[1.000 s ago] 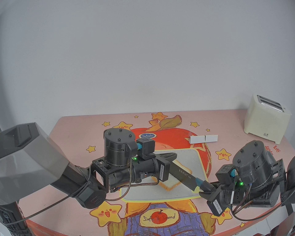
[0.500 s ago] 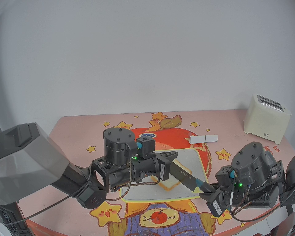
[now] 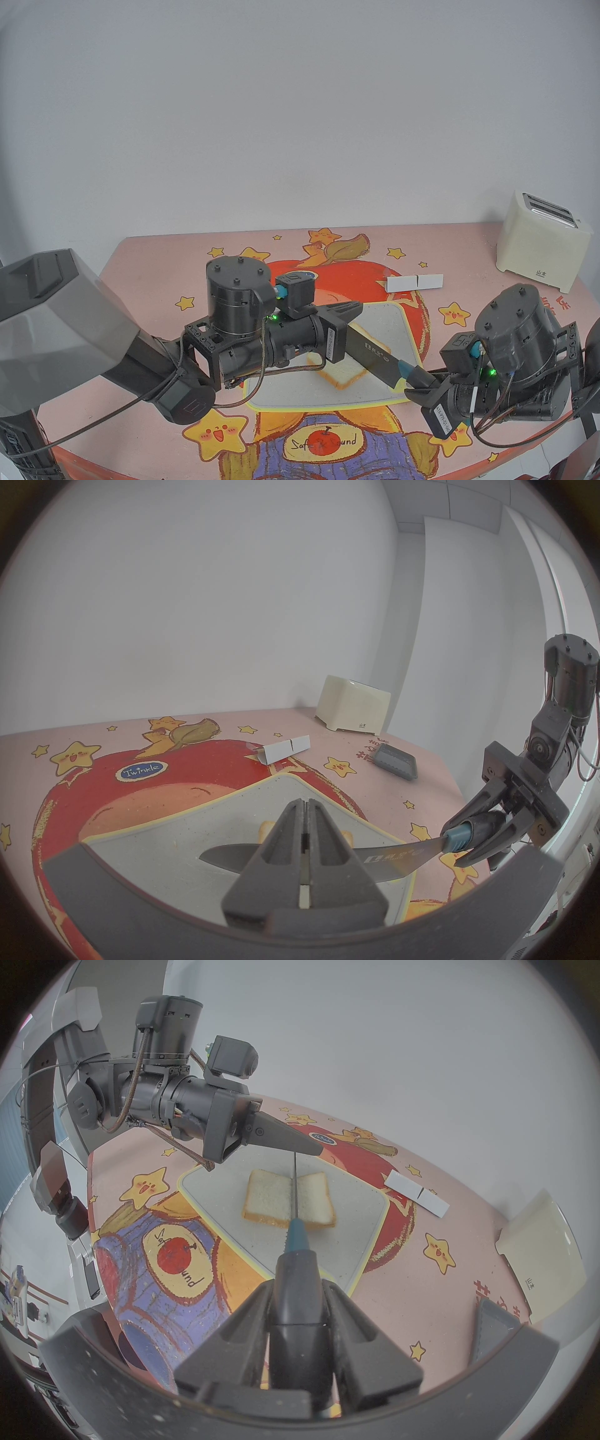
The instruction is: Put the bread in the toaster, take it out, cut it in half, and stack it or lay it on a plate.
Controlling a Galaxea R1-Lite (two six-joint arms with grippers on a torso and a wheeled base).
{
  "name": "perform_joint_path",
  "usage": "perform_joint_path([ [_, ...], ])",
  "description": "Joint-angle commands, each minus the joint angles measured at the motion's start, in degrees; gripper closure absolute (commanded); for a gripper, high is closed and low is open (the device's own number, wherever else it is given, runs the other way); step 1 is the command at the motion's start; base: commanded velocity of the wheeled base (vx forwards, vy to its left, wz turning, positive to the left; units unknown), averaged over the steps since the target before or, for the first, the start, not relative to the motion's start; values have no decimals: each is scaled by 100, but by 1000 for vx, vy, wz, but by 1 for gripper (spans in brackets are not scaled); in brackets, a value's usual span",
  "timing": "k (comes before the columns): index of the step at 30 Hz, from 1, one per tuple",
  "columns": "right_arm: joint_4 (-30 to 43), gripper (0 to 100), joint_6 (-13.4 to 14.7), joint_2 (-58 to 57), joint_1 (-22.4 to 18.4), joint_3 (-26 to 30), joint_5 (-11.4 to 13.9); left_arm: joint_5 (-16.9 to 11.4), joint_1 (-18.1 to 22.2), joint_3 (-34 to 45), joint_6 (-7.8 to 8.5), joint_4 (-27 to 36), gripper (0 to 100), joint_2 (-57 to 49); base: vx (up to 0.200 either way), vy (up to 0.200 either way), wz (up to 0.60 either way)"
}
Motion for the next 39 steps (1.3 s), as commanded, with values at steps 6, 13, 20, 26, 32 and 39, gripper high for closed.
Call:
perform_joint_path([
  [6, -3, 100, 25, -267, -76, -17, 12, 1, 18, 83, -6, -133, 100, -237, 0, 0, 0],
  [13, -3, 100, 8, -240, -67, 1, 47, 1, 26, 100, -6, -116, 100, -237, 0, 0, 0],
  [20, -3, 100, 8, -179, -67, 1, 74, 1, 18, 92, -6, -116, 100, -229, 0, 0, 0],
  [26, 5, 100, 8, -135, -67, 1, 65, 1, 18, 92, -6, -116, 100, -220, 0, 0, 0],
  [32, -3, 100, 8, 23, -67, 1, 65, 1, 9, 100, -6, -107, 100, -185, 0, 0, 0],
  [39, 14, 100, 8, 32, -67, 27, 65, -8, 0, 118, 3, -98, 100, -149, 0, 0, 0],
])
